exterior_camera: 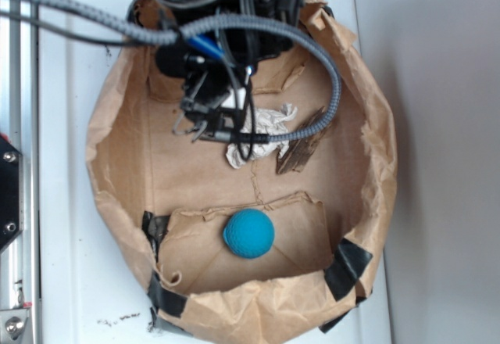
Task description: Grab the white paper.
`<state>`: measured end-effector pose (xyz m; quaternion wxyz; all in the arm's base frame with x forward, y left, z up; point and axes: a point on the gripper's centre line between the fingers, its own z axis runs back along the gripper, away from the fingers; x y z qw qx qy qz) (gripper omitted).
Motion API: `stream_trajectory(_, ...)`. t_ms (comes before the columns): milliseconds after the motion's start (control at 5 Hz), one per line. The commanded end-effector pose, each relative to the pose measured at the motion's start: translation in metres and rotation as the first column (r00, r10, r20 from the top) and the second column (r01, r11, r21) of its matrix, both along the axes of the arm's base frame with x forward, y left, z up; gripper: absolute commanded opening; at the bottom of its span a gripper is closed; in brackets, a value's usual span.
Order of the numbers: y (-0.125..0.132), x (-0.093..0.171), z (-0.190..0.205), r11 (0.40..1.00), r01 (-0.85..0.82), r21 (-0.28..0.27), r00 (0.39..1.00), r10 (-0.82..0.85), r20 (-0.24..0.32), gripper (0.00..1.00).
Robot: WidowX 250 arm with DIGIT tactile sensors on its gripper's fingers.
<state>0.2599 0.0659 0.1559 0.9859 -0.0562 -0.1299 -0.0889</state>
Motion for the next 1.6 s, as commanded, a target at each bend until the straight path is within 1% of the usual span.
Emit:
stream_trajectory(0,-0.005,0.015,-0.048,0.990,0.093,0.107,0.996,-0.093,-0.007,1.00)
stream_trajectory(200,-0.006,0.020,-0.075,0.985,0.115,0.130,0.993,-0.110,-0.043,1.00)
stream_trajectory(400,-0.011,0.018,-0.098,0.977,0.140,0.158,0.989,-0.130,-0.074,1.00)
stream_trajectory(600,-0.014,0.021,-0.112,0.973,0.147,0.176,0.986,-0.130,-0.103,1.00)
stream_trajectory(800,-0.009,0.026,-0.131,0.975,0.118,0.190,0.985,-0.090,-0.149,1.00)
stream_trajectory(1000,-0.006,0.028,-0.143,0.975,0.092,0.200,0.983,-0.058,-0.173,0.98)
stream_trajectory(1200,-0.001,0.029,-0.136,0.979,0.068,0.190,0.987,-0.039,-0.154,0.00)
stream_trajectory(1400,0.001,0.026,-0.115,0.985,0.059,0.163,0.993,-0.040,-0.115,0.00)
